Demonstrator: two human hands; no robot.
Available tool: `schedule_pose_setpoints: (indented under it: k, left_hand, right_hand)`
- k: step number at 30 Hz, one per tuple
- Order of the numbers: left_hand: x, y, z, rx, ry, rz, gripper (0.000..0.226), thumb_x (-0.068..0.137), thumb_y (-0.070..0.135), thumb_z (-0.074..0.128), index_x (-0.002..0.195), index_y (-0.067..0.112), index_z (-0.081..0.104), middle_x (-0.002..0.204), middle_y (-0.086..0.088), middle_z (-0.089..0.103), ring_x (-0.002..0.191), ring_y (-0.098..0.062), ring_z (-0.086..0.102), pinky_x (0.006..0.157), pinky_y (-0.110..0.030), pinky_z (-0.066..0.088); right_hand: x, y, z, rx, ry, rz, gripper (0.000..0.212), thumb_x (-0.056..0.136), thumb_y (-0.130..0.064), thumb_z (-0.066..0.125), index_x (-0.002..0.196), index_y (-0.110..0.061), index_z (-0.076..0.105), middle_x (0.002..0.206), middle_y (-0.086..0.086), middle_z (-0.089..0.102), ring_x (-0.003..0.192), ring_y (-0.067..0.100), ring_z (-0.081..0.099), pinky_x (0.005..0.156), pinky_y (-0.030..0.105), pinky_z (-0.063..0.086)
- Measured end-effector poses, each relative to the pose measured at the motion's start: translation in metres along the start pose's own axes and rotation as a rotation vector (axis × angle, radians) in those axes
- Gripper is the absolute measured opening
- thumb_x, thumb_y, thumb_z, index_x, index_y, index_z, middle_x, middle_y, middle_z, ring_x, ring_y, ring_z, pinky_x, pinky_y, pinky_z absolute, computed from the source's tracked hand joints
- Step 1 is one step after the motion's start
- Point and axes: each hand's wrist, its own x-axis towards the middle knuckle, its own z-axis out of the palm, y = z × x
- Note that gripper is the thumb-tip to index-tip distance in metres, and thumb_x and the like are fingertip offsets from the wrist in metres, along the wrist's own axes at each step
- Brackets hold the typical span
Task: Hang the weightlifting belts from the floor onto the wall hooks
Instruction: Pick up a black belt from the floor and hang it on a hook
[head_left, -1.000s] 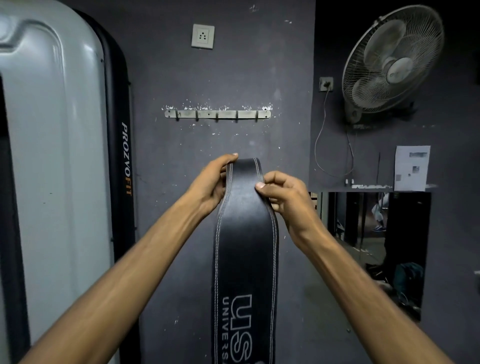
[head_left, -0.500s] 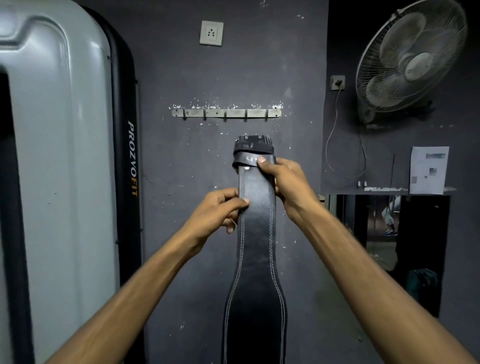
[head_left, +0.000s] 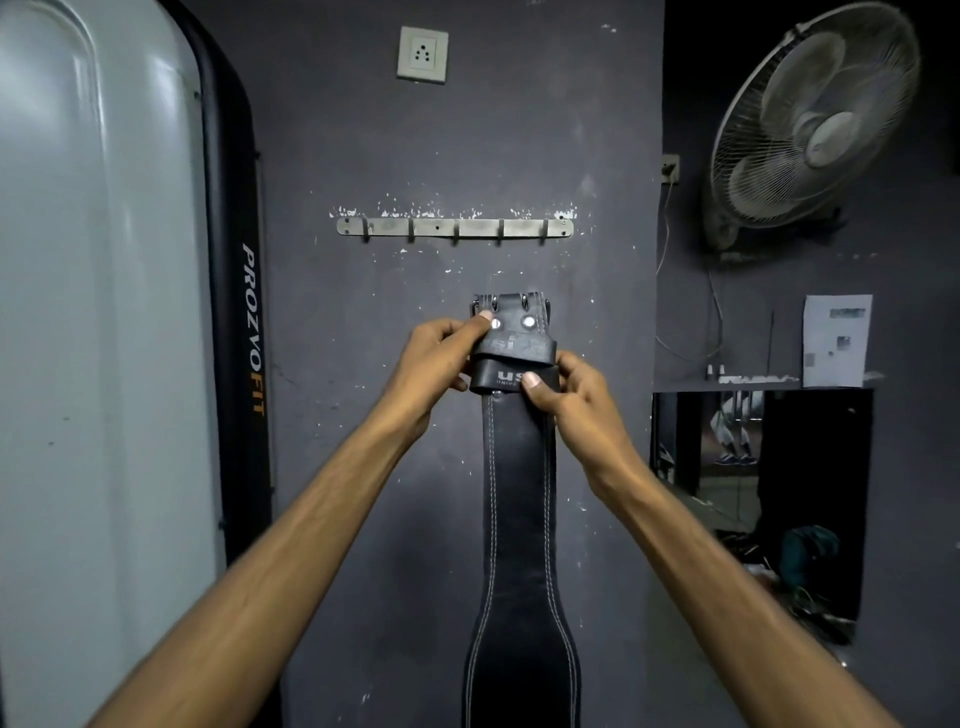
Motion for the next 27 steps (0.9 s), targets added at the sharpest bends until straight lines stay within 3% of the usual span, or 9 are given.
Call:
schedule_pose_setpoints:
  k: [3, 5, 9, 11, 15, 18, 21, 24, 27]
  left_hand:
    - [0.01, -0.006, 0.001, -0.144, 0.017, 0.038, 0.014, 0.093, 0.022, 0.068, 0.088, 0.01, 0.064, 0.069, 0.003, 0.068, 0.053, -0.001, 0.063, 0.051, -0.018, 0.05]
    - [0.016, -0.014, 0.001, -0.211, 0.036, 0.051, 0.011, 0.092, 0.013, 0.071, 0.096, 0.008, 0.062, 0.074, -0.001, 0.069, 0.057, -0.002, 0.064, 0.051, -0.016, 0.051]
    - [0.027, -0.032, 0.005, -0.235, 0.08, 0.086, 0.017, 0.091, 0.01, 0.071, 0.104, 0.006, 0.061, 0.085, -0.007, 0.068, 0.068, -0.009, 0.062, 0.054, -0.013, 0.048]
    - [0.035, -0.039, 0.007, -0.217, 0.079, 0.122, 0.018, 0.092, 0.012, 0.07, 0.106, 0.006, 0.061, 0.087, -0.006, 0.069, 0.07, -0.009, 0.064, 0.054, -0.012, 0.048]
    - [0.059, -0.049, 0.013, -0.108, 0.078, 0.224, 0.022, 0.089, 0.02, 0.075, 0.106, 0.01, 0.064, 0.087, -0.004, 0.073, 0.076, -0.015, 0.07, 0.064, -0.022, 0.054]
    - [0.08, -0.06, 0.024, -0.001, 0.089, 0.235, 0.031, 0.075, 0.043, 0.078, 0.094, 0.021, 0.066, 0.083, -0.002, 0.075, 0.075, -0.019, 0.072, 0.071, -0.038, 0.059]
    - [0.101, -0.077, 0.044, 0.076, 0.118, 0.234, 0.037, 0.066, 0.052, 0.075, 0.089, 0.026, 0.063, 0.078, 0.001, 0.075, 0.071, -0.019, 0.071, 0.073, -0.046, 0.061]
    - [0.12, -0.089, 0.068, 0.157, 0.159, 0.24, 0.043, 0.08, 0.036, 0.079, 0.113, 0.023, 0.055, 0.085, 0.001, 0.076, 0.079, -0.018, 0.073, 0.079, -0.049, 0.06]
    - [0.147, -0.095, 0.09, 0.218, 0.201, 0.261, 0.054, 0.088, 0.031, 0.074, 0.137, 0.022, 0.051, 0.095, 0.002, 0.076, 0.09, -0.015, 0.072, 0.089, -0.043, 0.058]
  right_hand:
    - [0.007, 0.006, 0.001, -0.097, -0.052, -0.001, 0.024, 0.099, -0.002, 0.059, 0.12, -0.012, 0.063, 0.096, -0.001, 0.073, 0.077, -0.003, 0.068, 0.065, 0.013, 0.052]
    - [0.017, 0.012, 0.0, -0.204, -0.031, 0.008, 0.024, 0.095, -0.008, 0.067, 0.118, -0.009, 0.062, 0.09, 0.002, 0.07, 0.064, -0.001, 0.063, 0.054, 0.015, 0.047]
    - [0.044, 0.024, -0.006, -0.418, 0.114, -0.06, 0.069, 0.066, -0.033, 0.089, 0.122, -0.019, 0.053, 0.106, -0.004, 0.064, 0.077, 0.012, 0.061, 0.073, 0.034, 0.056]
    - [0.056, 0.028, -0.01, -0.391, 0.029, -0.102, 0.081, 0.066, -0.026, 0.086, 0.137, -0.02, 0.048, 0.128, -0.005, 0.059, 0.096, 0.011, 0.063, 0.081, 0.03, 0.056]
    - [0.077, 0.042, -0.017, -0.238, -0.074, -0.145, 0.076, 0.064, -0.02, 0.074, 0.137, -0.017, 0.053, 0.134, -0.003, 0.062, 0.113, 0.012, 0.063, 0.086, 0.026, 0.057]
    - [0.094, 0.063, -0.023, -0.23, -0.003, -0.19, 0.067, 0.07, -0.036, 0.073, 0.133, -0.022, 0.056, 0.127, -0.007, 0.065, 0.109, 0.012, 0.065, 0.088, 0.028, 0.057]
    - [0.12, 0.08, -0.03, -0.332, 0.144, -0.226, 0.045, 0.09, -0.048, 0.067, 0.126, -0.024, 0.059, 0.109, -0.011, 0.067, 0.099, 0.008, 0.066, 0.079, 0.025, 0.052]
    - [0.147, 0.097, -0.039, -0.488, 0.281, -0.351, 0.039, 0.098, -0.043, 0.061, 0.131, -0.021, 0.056, 0.088, -0.012, 0.064, 0.08, 0.004, 0.063, 0.068, 0.027, 0.052]
    - [0.179, 0.115, -0.05, -0.533, 0.321, -0.441, 0.039, 0.102, -0.041, 0.056, 0.133, -0.019, 0.059, 0.084, -0.01, 0.067, 0.076, 0.007, 0.064, 0.071, 0.039, 0.058]
